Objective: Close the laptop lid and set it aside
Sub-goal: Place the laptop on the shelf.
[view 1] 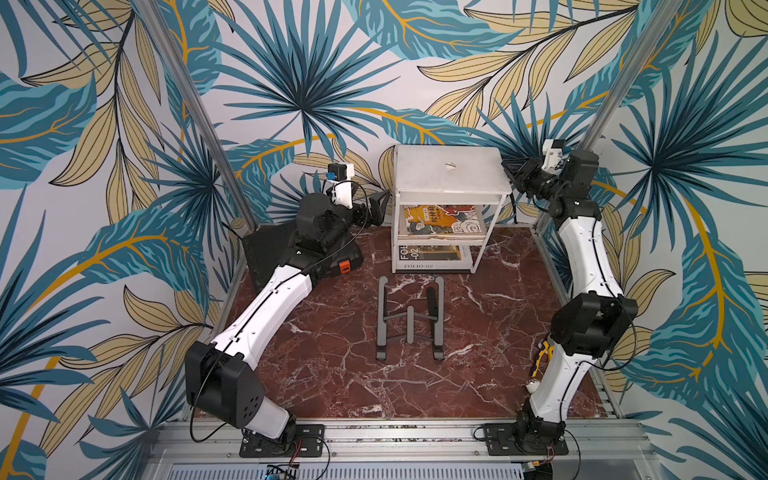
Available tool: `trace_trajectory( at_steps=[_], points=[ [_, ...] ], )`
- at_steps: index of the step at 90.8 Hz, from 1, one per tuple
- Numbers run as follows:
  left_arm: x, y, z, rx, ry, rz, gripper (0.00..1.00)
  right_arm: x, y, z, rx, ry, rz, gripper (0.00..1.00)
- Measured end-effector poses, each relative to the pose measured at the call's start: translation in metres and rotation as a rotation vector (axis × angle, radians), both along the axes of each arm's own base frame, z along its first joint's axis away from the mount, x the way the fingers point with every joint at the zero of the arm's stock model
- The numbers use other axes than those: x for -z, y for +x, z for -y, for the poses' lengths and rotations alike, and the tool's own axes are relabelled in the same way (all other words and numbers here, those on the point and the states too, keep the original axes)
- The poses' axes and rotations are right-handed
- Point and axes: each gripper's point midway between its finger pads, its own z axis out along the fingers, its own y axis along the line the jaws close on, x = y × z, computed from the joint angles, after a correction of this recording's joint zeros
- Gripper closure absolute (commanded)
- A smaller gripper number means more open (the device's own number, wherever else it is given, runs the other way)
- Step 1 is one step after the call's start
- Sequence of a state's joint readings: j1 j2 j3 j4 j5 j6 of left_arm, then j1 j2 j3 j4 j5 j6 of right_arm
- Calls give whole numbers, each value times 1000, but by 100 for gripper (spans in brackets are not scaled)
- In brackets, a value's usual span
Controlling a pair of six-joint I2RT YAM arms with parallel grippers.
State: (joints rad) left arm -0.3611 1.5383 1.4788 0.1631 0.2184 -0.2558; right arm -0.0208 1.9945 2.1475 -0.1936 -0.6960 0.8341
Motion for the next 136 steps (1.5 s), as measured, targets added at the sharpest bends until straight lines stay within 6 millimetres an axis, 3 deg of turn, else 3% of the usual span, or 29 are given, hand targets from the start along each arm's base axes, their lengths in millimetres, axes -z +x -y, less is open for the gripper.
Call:
trace_trajectory(
  at_steps=[19, 28, 43, 61, 77, 136],
  points=[
    [-31, 40, 18, 33, -4, 18, 0, 0, -1, -1, -6, 0, 0, 68],
    [-34, 59, 27, 48, 3, 11, 0, 0, -1, -1, -8, 0, 0, 69],
    [-22, 87, 41, 66, 23, -27, 1, 1, -1, -1, -8, -1, -1, 66],
    [13, 109, 48, 61, 47, -110, 2, 1, -1, -1, -9, -5, 4, 64],
    [34, 120, 46, 45, 51, -161, 2, 1, -1, -1, -9, -6, 4, 64],
    [28, 117, 53, 114, 15, -141, 2, -2, 2, -10, -33, 2, 36, 69]
  ],
)
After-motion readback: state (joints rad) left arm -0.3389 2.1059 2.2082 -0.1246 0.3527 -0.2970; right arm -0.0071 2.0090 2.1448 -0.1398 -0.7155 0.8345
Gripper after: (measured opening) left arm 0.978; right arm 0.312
